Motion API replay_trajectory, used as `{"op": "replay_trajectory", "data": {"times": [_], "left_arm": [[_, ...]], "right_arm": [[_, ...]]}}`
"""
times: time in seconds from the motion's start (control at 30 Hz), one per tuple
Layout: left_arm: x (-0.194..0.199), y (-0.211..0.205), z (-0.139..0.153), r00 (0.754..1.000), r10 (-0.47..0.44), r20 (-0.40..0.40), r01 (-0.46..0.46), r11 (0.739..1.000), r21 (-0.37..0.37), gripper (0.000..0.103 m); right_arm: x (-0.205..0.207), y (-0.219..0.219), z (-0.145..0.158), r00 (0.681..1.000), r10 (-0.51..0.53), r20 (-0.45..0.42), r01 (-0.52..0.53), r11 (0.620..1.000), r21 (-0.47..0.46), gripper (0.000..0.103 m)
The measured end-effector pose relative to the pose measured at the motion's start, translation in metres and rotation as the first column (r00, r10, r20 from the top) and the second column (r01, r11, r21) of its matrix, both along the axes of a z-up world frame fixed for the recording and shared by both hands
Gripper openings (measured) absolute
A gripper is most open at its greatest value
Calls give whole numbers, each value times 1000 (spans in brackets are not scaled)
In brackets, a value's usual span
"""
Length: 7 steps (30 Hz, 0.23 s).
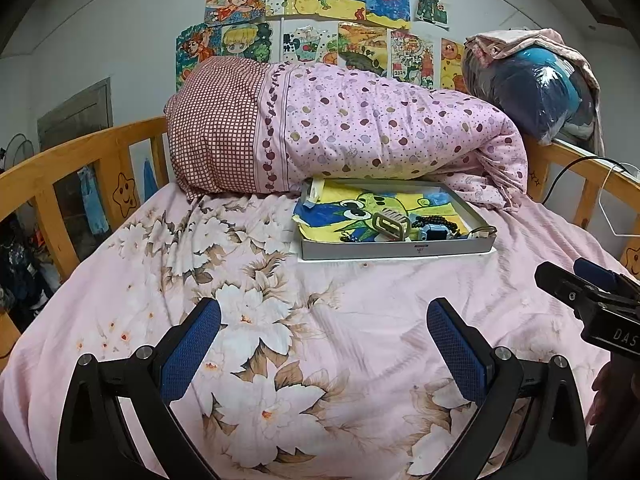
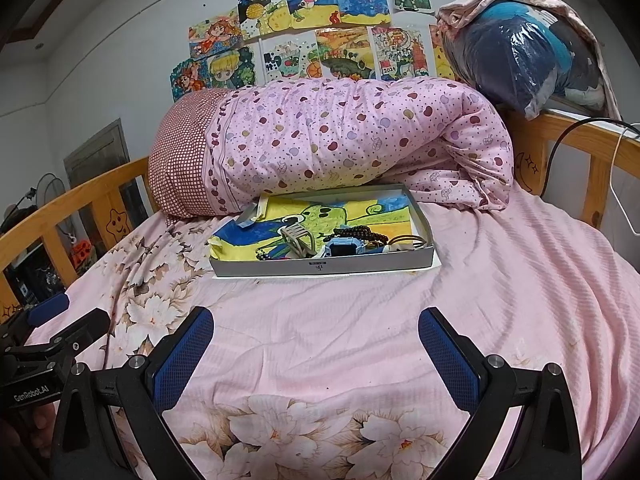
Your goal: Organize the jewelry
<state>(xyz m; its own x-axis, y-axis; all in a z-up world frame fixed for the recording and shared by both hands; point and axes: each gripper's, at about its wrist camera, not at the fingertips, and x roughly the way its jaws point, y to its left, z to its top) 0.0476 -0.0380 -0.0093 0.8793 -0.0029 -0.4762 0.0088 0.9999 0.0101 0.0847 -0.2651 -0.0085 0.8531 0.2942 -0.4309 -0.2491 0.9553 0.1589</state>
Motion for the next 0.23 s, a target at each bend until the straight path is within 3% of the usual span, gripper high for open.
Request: {"op": "replay_trajectory", "data": {"times": [0.23], "left_arm": [[-1, -1, 0, 1000, 2, -2, -2, 1000, 1, 101]], "right_arm": [[1, -1, 1, 1000, 0, -1, 0, 1000, -1, 103]]}}
